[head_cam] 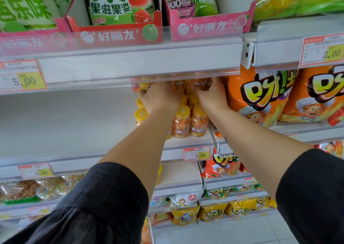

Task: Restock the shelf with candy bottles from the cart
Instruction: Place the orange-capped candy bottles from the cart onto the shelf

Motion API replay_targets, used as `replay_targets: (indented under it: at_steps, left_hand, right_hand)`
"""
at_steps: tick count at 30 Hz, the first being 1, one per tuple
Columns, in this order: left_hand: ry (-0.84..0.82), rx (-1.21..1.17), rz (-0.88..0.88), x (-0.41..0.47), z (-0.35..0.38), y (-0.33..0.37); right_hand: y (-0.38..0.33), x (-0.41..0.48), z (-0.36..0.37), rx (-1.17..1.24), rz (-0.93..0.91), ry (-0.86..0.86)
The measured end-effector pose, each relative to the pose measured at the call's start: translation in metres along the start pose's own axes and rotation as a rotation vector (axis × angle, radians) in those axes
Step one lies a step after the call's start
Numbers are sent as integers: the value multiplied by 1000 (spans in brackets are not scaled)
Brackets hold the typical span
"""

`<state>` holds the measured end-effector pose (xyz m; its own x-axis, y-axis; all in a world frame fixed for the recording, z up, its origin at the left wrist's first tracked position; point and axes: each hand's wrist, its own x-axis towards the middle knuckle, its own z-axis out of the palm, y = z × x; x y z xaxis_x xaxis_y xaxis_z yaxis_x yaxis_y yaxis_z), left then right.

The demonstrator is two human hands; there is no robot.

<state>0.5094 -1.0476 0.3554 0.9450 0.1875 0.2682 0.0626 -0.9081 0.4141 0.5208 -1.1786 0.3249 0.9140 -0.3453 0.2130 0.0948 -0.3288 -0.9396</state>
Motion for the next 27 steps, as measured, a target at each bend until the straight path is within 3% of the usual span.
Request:
replay_targets:
  at_steps: [13, 27]
  left_hand:
    - [-10, 9, -24, 4, 1, 3]
    - [14, -7, -39, 2, 1, 2]
  right_hand:
    - [-2, 3, 0, 28, -5, -80]
    - [-5, 1, 2, 9, 9, -48]
